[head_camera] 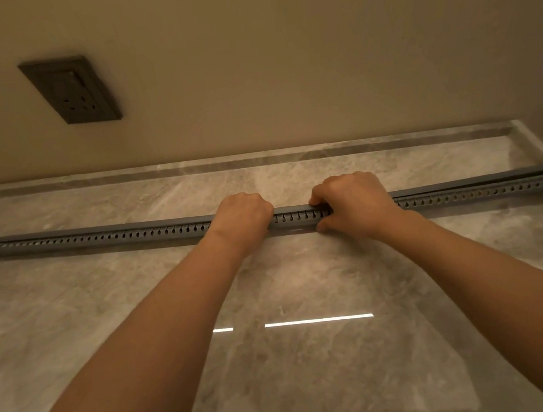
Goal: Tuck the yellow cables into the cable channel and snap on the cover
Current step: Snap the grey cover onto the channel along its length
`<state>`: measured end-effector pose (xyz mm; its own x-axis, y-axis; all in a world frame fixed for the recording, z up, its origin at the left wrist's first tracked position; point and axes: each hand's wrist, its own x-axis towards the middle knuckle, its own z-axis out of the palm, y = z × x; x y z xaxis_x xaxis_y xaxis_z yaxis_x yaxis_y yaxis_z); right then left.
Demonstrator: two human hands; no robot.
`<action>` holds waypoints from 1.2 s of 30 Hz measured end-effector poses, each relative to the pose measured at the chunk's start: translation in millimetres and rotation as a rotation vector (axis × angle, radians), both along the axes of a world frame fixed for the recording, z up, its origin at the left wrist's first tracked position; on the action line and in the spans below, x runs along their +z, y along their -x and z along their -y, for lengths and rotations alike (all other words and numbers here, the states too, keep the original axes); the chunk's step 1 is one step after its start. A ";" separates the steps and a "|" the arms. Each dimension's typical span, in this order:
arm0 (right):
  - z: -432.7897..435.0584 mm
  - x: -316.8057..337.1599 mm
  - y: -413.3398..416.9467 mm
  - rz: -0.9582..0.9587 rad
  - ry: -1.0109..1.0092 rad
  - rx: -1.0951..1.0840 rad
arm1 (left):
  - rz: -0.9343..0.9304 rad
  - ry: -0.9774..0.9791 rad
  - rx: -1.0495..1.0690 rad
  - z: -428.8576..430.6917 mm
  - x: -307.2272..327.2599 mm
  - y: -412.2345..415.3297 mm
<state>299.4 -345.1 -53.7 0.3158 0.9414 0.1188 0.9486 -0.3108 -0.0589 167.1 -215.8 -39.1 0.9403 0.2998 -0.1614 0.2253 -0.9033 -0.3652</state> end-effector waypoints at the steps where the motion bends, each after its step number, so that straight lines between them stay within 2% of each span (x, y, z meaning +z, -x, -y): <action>1: -1.3 1.2 -1.1 -0.003 0.015 0.001 | 0.002 0.006 0.000 -0.7 0.3 -0.5; 19: 2.0 1.8 4.9 -0.037 0.010 -0.085 | 0.011 0.046 -0.135 -13.8 1.0 -1.1; 30: 1.0 3.7 -3.6 -0.044 0.028 -0.006 | 0.115 0.114 0.065 16.6 3.5 -17.0; 36: -2.1 3.3 -12.3 -0.032 -0.002 0.038 | 0.044 0.083 0.048 50.5 2.2 -50.5</action>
